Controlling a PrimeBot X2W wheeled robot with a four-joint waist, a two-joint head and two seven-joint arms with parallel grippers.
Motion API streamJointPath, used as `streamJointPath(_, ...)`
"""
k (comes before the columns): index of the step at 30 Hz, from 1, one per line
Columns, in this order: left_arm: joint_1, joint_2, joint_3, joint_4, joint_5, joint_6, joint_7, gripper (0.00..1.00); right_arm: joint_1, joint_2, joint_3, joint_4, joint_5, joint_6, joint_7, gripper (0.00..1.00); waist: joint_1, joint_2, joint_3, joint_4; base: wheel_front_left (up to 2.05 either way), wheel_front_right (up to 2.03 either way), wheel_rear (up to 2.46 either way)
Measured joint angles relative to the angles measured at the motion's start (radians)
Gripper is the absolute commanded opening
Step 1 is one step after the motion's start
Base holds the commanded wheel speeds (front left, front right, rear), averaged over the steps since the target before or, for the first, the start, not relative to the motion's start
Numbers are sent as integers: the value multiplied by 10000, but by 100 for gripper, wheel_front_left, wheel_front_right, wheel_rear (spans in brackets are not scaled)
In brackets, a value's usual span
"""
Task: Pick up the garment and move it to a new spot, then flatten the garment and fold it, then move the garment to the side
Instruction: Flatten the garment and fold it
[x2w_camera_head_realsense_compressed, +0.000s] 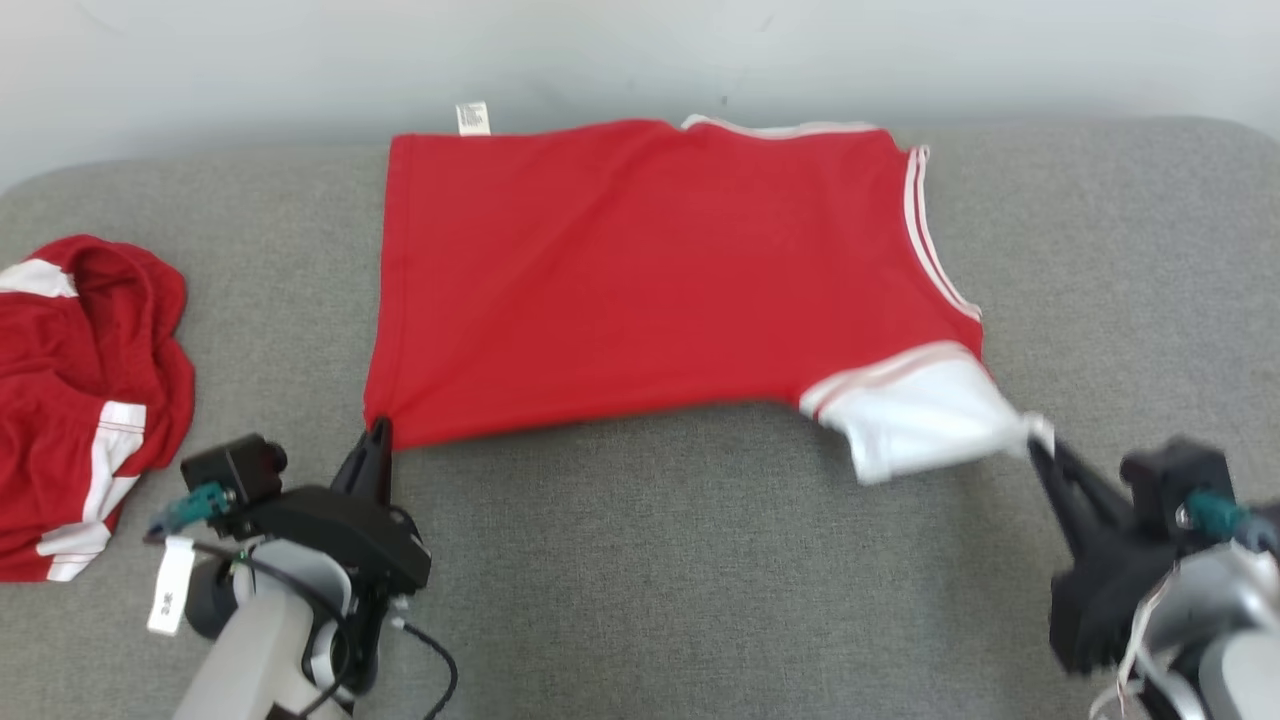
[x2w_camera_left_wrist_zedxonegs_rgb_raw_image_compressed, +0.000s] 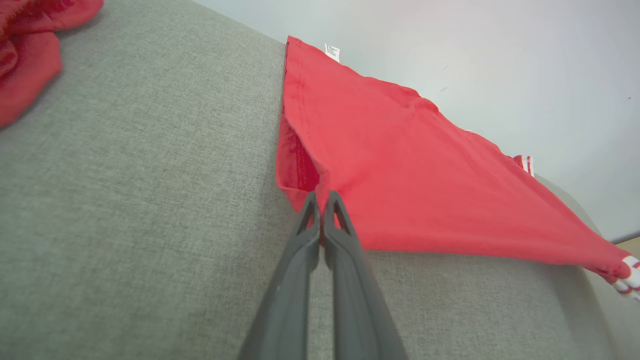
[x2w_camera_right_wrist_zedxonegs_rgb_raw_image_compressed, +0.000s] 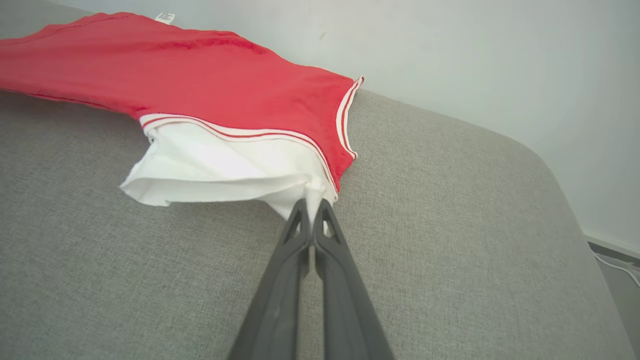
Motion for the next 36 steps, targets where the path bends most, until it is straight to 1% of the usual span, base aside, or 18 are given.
streamJointPath(2, 196, -13, -4, -36, 0, 2, -111, 0, 511, 8, -29, -278, 138, -75, 232, 0, 0, 0, -100, 16, 0, 0, 0)
streamJointPath(5, 595, 6, -15, -86, 0, 6, -157, 0, 1184, 17, -36, -709, 270, -92, 646, 0, 0, 0, -241, 37, 0, 0, 0)
streamJointPath(9, 1103, 52, -42, -199, 4, 86, -232, 0, 1998, 0, -171, -1442, 468, -316, 1195, 0, -1, 0, -363, 40, 0, 0, 0)
streamJointPath(12, 1290, 84, -90, -284, 17, 94, -234, 0, 2406, -17, -263, -1820, 579, -395, 1609, 0, 1, 0, -391, 37, 0, 0, 0)
streamJointPath(16, 1704, 63, -77, -439, 15, 236, -324, 0, 3004, 2, -272, -2226, 846, -508, 2180, 0, 1, 0, -403, 41, 0, 0, 0)
streamJointPath(19, 2022, 100, -77, -583, 50, 456, -405, 0, 3443, 82, -245, -2533, 1091, -610, 2541, 0, 1, 0, -402, 48, 0, 0, 0)
streamJointPath(23, 2254, 247, -79, -736, 299, 627, -479, 0, 3610, 113, -291, -2744, 1241, -704, 2917, 0, 1, 0, -387, 47, 0, 0, 0)
streamJointPath(31, 2454, 337, -290, -947, 476, 711, -489, 0, 3601, 174, -378, -2780, 1526, -838, 3434, 0, 2, 0, -347, 43, 0, 0, 0)
streamJointPath(32, 2455, 362, -328, -949, 548, 713, -481, 20, 3597, 217, -384, -2771, 1592, -867, 3442, 37, 2, 0, -343, 46, 0, 0, 0)
streamJointPath(33, 2455, 372, -341, -953, 570, 725, -481, 36, 3590, 263, -384, -2755, 1672, -869, 3511, 38, 2, 0, -338, 50, 0, 0, 0)
streamJointPath(34, 2455, 374, -362, -957, 577, 727, -464, 47, 3590, 297, -359, -2725, 1774, -869, 3611, 43, 2, 0, -334, 54, 0, 0, 0)
streamJointPath(35, 2455, 374, -393, -959, 602, 759, -407, 64, 3595, 337, -341, -2690, 1827, -869, 3662, 80, 2, 1, -330, 59, 0, 0, 0)
streamJointPath(36, 2456, 370, -424, -966, 612, 802, -407, 96, 3591, 424, -378, -2640, 1889, -915, 3701, 100, 2, 1, -328, 64, 0, 0, 0)
